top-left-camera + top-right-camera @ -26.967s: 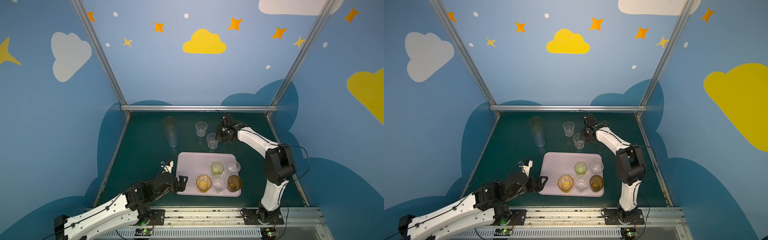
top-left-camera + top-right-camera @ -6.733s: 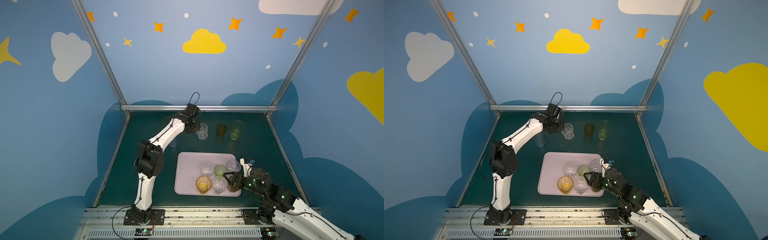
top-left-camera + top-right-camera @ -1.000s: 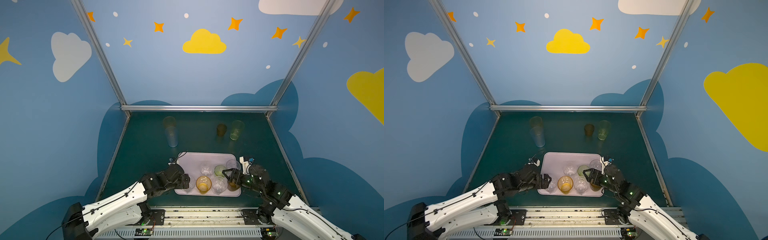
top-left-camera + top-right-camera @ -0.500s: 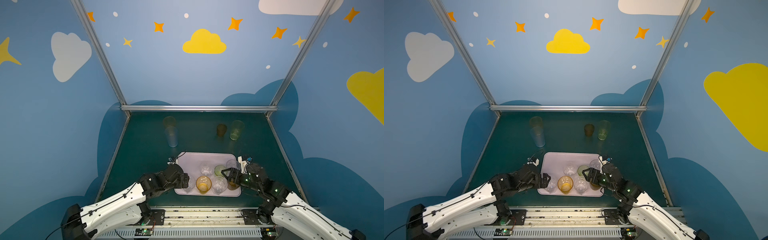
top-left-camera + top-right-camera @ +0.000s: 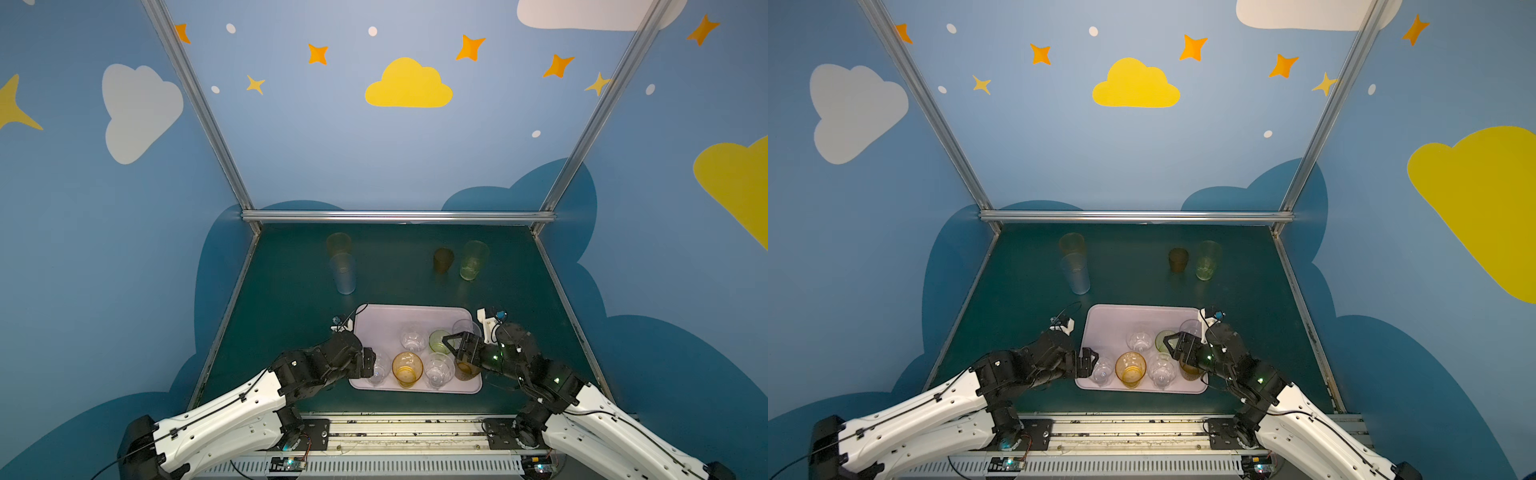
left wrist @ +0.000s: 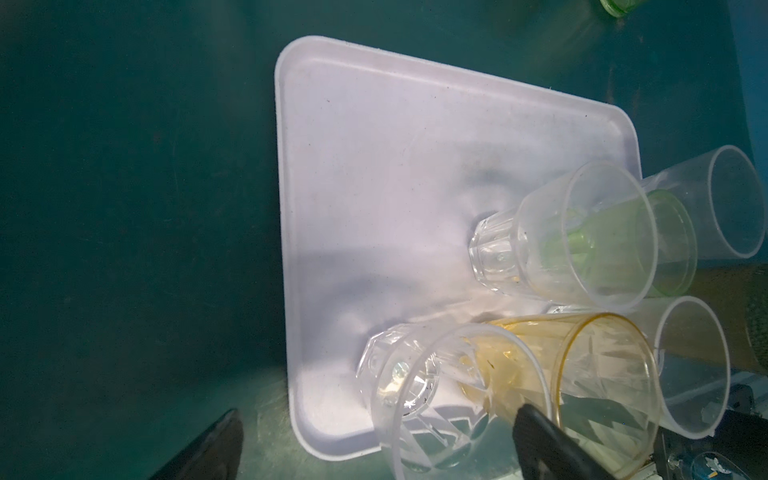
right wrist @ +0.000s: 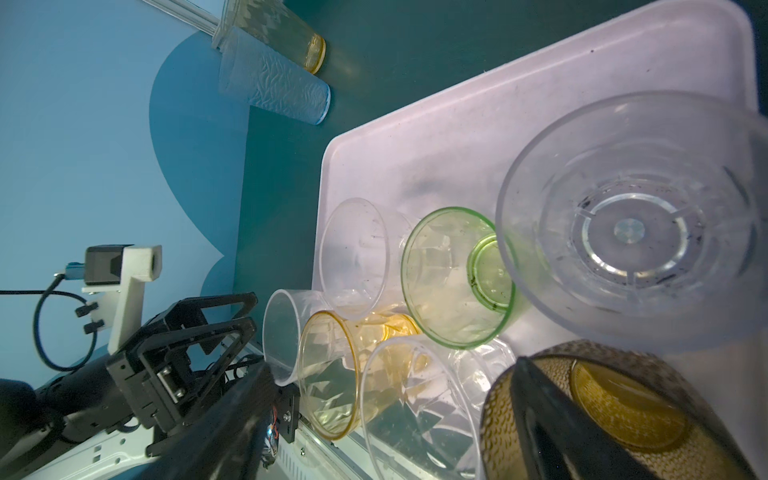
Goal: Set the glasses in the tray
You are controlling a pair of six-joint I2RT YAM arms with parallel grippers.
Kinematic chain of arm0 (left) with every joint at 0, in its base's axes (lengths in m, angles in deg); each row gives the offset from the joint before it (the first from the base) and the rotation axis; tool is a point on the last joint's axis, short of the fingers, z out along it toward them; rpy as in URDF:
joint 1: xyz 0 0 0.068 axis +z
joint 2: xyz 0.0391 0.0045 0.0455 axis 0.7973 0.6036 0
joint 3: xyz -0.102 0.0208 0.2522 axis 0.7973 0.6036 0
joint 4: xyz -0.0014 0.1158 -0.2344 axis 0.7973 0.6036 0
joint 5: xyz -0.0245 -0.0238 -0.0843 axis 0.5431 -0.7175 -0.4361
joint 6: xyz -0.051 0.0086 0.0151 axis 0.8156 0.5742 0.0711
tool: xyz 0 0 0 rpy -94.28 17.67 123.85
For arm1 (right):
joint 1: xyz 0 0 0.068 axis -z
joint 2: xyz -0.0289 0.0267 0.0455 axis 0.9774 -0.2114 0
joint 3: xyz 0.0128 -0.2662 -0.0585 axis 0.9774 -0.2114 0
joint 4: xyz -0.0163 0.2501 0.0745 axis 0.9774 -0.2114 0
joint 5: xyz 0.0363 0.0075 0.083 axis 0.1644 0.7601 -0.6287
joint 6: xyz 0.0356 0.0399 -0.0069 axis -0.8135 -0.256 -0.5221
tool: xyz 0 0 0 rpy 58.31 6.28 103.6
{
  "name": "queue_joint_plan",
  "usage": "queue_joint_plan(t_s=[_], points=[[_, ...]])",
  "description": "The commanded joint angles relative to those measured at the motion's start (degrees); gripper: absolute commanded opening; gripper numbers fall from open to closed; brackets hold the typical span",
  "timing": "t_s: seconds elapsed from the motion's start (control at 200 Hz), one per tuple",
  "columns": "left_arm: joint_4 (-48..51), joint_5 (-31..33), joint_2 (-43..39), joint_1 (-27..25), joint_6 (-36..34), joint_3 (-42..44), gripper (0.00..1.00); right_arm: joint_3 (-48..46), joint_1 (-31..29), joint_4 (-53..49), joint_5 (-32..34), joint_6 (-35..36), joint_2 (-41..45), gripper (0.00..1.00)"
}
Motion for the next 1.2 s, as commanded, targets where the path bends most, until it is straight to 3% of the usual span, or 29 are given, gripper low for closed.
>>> queue_joint_plan(t_s=[0.0,0.386,0.541,0.786,0.906,1.001,1.192], points=[[0.0,1.4,-0.9,0.1,-0.9,0.4,1.0,2.7,0.2,-1.7,0.1,0.2,-0.2,0.88],[-1.5,0.6,-2.8,0.2,-1.6,1.6,1.0,13.1,2.5,-3.7,0.2,6.5,-9.9,0.88],[-2.0,0.2,-4.6,0.1,-0.3,2.6,1.0,19.8,4.9,-5.5,2.4,11.7,-16.9,0.88],[-1.3,1.3,-9.4,0.1,-0.4,3.5,1.0,32.9,11.7,-8.2,-3.8,19.9,-31.5,0.88],[-0.4,2.5,-10.2,0.1,-0.8,3.5,1.0,39.2,13.9,-10.9,-2.3,23.1,-38.3,0.88],[-0.1,2.7,-10.1,0.2,-1.1,3.3,1.0,40.9,14.9,-9.2,0.2,25.4,-41.4,0.87],[-0.6,2.4,-9.3,0.2,-0.9,3.0,1.0,45.7,17.5,-8.5,-1.7,28.3,-49.3,0.85]])
